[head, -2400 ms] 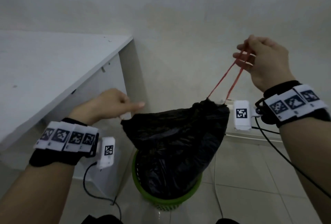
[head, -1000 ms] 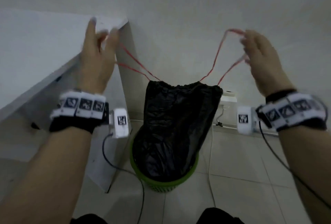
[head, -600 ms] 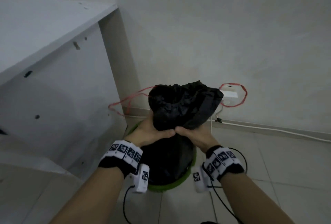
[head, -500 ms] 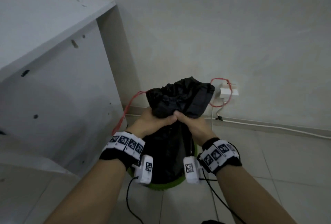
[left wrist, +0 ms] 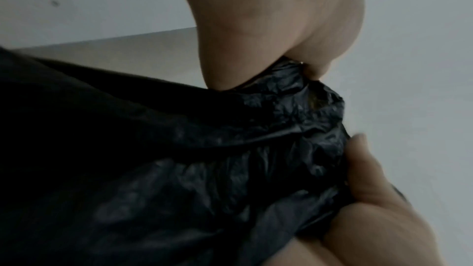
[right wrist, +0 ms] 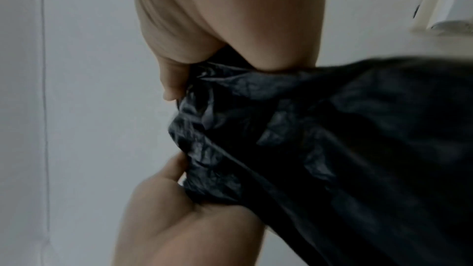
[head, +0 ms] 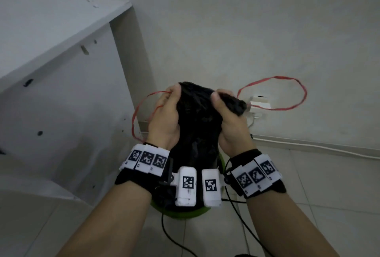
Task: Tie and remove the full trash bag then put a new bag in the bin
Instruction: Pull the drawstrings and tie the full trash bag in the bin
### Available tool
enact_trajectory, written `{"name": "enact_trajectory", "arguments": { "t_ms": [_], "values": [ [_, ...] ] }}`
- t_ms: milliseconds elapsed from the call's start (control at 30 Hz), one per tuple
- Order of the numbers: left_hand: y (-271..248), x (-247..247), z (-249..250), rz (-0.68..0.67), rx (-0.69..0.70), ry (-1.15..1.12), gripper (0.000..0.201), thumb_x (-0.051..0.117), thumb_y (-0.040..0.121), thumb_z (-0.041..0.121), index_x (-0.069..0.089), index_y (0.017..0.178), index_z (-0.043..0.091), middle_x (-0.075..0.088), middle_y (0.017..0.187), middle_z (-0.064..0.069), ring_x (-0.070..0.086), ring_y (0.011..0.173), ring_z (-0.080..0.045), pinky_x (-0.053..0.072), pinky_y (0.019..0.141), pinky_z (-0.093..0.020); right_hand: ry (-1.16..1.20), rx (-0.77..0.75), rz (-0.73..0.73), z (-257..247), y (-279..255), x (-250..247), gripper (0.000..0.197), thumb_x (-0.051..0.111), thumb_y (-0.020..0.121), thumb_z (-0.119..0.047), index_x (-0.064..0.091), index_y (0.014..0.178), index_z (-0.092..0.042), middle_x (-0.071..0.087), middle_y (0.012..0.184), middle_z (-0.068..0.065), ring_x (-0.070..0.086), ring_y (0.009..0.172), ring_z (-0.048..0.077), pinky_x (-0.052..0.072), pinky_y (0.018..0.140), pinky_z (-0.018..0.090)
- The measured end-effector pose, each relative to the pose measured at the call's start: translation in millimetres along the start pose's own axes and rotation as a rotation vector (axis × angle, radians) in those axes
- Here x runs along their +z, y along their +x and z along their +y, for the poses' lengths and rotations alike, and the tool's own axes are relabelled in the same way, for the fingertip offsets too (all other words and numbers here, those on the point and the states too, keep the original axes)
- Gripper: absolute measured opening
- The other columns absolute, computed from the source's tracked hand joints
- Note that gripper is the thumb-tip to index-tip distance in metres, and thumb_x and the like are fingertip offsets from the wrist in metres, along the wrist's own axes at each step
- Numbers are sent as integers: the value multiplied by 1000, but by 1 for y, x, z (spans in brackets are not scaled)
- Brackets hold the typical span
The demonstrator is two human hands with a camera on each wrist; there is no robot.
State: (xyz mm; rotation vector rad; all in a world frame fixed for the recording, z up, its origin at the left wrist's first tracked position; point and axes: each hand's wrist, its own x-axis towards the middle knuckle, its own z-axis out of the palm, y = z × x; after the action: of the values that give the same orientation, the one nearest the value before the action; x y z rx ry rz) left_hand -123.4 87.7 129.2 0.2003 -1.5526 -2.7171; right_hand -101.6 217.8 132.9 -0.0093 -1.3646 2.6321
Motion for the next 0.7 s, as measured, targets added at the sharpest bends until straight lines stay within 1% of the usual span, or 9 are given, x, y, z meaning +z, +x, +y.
{"name": "enact_trajectory", "arguments": {
  "t_ms": [33, 100, 167, 233, 333, 433, 533, 633, 700],
  "values": [
    [3, -1, 2, 14, 29, -13, 27, 31, 106, 39, 55, 117, 35, 57, 99, 25, 56, 80, 27, 43, 79, 2, -3, -33, 32, -5, 1, 3, 10, 63, 95, -14, 63, 98, -4, 71, 94, 12, 67, 95, 26, 55, 92, 41],
    [6, 0, 9, -46, 28, -140, 22, 39, 106, 29, 60, 103, 26, 63, 91, 12, 65, 83, 7, 51, 84, -15, -23, -64, 67, -16, 2, 9, 25, 54, 101, -24, 64, 85, -8, 69, 82, 8, 66, 83, 21, 56, 83, 37],
    [9, 2, 24, -69, -7, -429, 32, 43, 104, 30, 55, 76, 20, 58, 68, 1, 61, 70, -16, 51, 78, -30, -24, -67, 65, -33, 5, 13, 47, 49, 101, -39, 58, 63, -14, 62, 73, 9, 59, 72, 22, 50, 76, 36],
    [12, 4, 41, -50, 16, -451, 48, 37, 104, 46, 42, 63, 22, 41, 52, 2, 46, 53, -17, 48, 65, -32, -33, -94, 70, -52, 8, 14, 57, 43, 102, -46, 46, 52, -19, 54, 57, 6, 54, 59, 23, 48, 69, 35],
    [16, 1, 65, -62, 46, -249, 56, 32, 102, 58, 35, 59, 22, 24, 47, 4, 24, 42, -13, 35, 47, -25, -141, -68, 29, -88, 7, 19, 53, 36, 104, -48, 33, 59, -19, 28, 46, 0, 31, 41, 19, 40, 50, 29],
    [18, 5, 89, -74, 103, 84, 56, 32, 102, 58, 35, 60, 22, 23, 47, 4, 18, 41, -13, 18, 44, -27, -461, -40, -6, -120, 7, 29, 48, 41, 102, -50, 39, 63, -22, 22, 47, -4, 17, 40, 14, 21, 45, 25],
    [12, 21, 105, -139, 190, 381, 53, 35, 102, 57, 41, 63, 22, 30, 46, 6, 22, 39, -13, 14, 46, -26, -851, -61, -48, -133, 8, 48, 37, 45, 100, -50, 66, 81, -27, 33, 47, -6, 27, 40, 15, 23, 45, 23],
    [-4, 44, 110, -256, 278, 646, 61, 47, 88, 71, 63, 77, 13, 39, 47, 6, 33, 39, -12, 26, 42, -24, -1416, -47, -201, -124, 5, 68, 52, 43, 100, -51, 64, 73, -12, 50, 53, -1, 45, 46, 17, 32, 48, 26],
    [-10, 52, 104, -334, 355, 780, 68, 56, 74, 75, 70, 83, 9, 54, 56, -9, 47, 49, -15, 40, 47, -32, -1678, -66, -322, -113, 4, 74, 43, 41, 102, -42, 64, 78, -14, 63, 71, 6, 59, 67, 21, 43, 57, 29]
  ]
}}
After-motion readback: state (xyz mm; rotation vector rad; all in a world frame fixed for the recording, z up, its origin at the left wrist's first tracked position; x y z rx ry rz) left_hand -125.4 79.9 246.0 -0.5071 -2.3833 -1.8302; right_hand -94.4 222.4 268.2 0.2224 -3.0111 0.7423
